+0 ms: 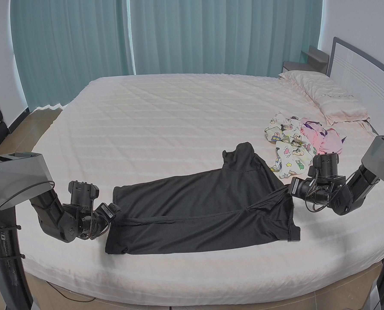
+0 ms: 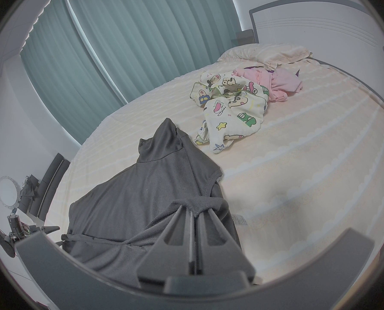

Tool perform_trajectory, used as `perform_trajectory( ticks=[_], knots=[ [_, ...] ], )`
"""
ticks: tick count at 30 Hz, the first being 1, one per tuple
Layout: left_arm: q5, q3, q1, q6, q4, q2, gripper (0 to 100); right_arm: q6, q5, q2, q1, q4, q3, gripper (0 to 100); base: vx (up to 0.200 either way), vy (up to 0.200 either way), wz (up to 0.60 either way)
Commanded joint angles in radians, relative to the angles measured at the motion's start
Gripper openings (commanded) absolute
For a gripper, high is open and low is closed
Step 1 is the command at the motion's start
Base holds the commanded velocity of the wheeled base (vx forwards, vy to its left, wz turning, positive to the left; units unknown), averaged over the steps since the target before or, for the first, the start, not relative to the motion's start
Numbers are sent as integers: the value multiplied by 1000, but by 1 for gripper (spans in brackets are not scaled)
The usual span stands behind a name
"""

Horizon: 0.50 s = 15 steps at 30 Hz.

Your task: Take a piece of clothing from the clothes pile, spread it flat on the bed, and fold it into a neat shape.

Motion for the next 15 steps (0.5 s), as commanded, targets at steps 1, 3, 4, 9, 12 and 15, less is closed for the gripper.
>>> perform_trajectory(
  ticks=[1, 3, 4, 9, 12, 15],
  knots=[
    [-2, 26, 27, -5, 3, -38, 100, 2, 0, -3, 3, 0, 1, 0, 0, 0, 0],
    [-38, 89, 42, -8, 6, -89, 100, 3, 3, -15, 5, 0, 9, 0, 0, 0, 0],
    [-58, 107, 43, -10, 4, -104, 100, 2, 8, -24, 6, 0, 13, 0, 0, 0, 0],
    [-133, 169, 60, -71, 4, -158, 100, 2, 40, -110, 12, 3, 104, 0, 0, 0, 0],
    [-136, 170, 63, -72, 4, -150, 100, -8, 74, -181, 22, 13, 191, 0, 0, 0, 0],
    [-136, 173, 60, -74, 4, -150, 100, -11, 91, -217, 34, 18, 260, 0, 0, 0, 0]
  ],
)
